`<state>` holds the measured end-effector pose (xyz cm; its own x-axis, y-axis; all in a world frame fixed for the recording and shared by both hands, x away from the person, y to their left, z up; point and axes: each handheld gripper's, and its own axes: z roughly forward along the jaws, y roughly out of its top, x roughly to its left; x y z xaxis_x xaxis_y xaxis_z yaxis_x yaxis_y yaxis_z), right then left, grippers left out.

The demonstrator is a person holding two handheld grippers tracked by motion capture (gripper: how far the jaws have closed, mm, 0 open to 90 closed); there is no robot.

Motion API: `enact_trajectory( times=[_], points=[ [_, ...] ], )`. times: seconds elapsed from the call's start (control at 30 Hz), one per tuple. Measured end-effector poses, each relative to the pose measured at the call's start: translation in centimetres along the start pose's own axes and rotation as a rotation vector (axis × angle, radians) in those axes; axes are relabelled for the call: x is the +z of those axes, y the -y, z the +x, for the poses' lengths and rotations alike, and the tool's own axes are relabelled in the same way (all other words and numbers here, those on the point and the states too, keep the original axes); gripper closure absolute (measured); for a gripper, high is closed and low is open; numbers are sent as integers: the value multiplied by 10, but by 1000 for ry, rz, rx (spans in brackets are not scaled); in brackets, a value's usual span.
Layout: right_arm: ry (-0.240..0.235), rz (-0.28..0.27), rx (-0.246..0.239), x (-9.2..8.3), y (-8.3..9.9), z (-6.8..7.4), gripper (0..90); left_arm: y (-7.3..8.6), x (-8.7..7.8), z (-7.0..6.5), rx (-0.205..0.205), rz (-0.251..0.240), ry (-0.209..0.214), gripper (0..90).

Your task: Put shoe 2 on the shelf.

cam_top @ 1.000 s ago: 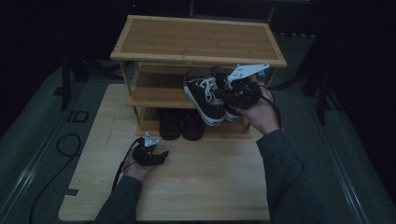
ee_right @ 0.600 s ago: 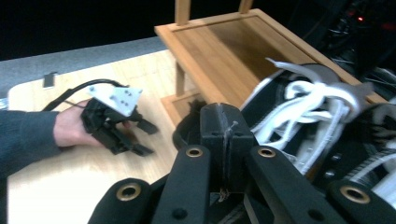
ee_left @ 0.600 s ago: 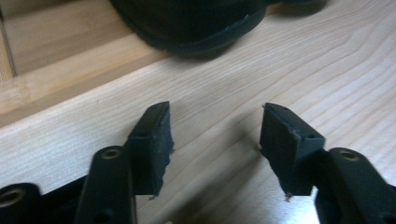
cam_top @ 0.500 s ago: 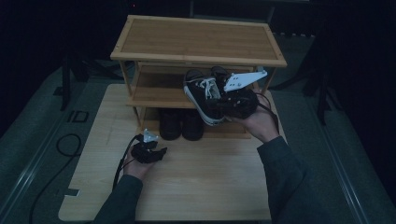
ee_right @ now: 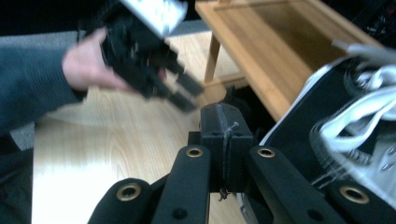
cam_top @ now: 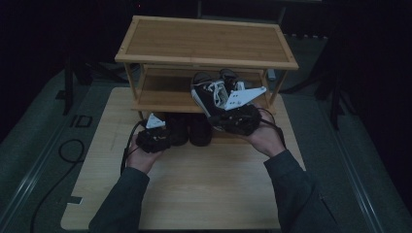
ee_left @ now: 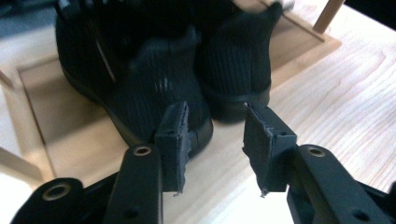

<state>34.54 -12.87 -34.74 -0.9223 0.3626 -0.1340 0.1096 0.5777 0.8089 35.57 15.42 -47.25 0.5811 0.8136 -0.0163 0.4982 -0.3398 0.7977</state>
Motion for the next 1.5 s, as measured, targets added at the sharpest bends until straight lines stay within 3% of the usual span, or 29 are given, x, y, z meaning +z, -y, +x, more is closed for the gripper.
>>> enact_trajectory(
  times=[0.2,0.27,0.33,0.37,0.57,0.73,0.87,1.17,1.23,1.3,1.5],
  points=[
    [-15,25,-5,7,12,4,894,-23,-6,-3,41,-7,11,666],
    [-17,41,-5,10,18,6,894,-36,-7,-7,80,1,8,694],
    [-23,36,-2,12,21,6,894,-41,-7,-8,88,0,7,731],
    [-26,32,1,13,24,7,895,-51,-6,-12,104,-3,3,731],
    [-49,47,39,22,48,14,892,-79,-3,-17,135,-15,-12,892],
    [-56,82,62,30,65,15,875,-100,5,-17,156,-17,-34,900],
    [-47,99,68,33,75,16,803,-114,13,-19,171,-14,-55,900],
    [-25,93,86,31,85,14,766,-127,32,-16,180,21,-107,900],
    [-24,93,87,29,86,13,762,-129,34,-15,195,41,-122,900],
    [-20,92,88,28,86,13,758,-131,37,-14,180,38,-134,900],
    [-9,87,90,28,89,11,752,-134,41,-13,190,61,-167,900]
  ],
)
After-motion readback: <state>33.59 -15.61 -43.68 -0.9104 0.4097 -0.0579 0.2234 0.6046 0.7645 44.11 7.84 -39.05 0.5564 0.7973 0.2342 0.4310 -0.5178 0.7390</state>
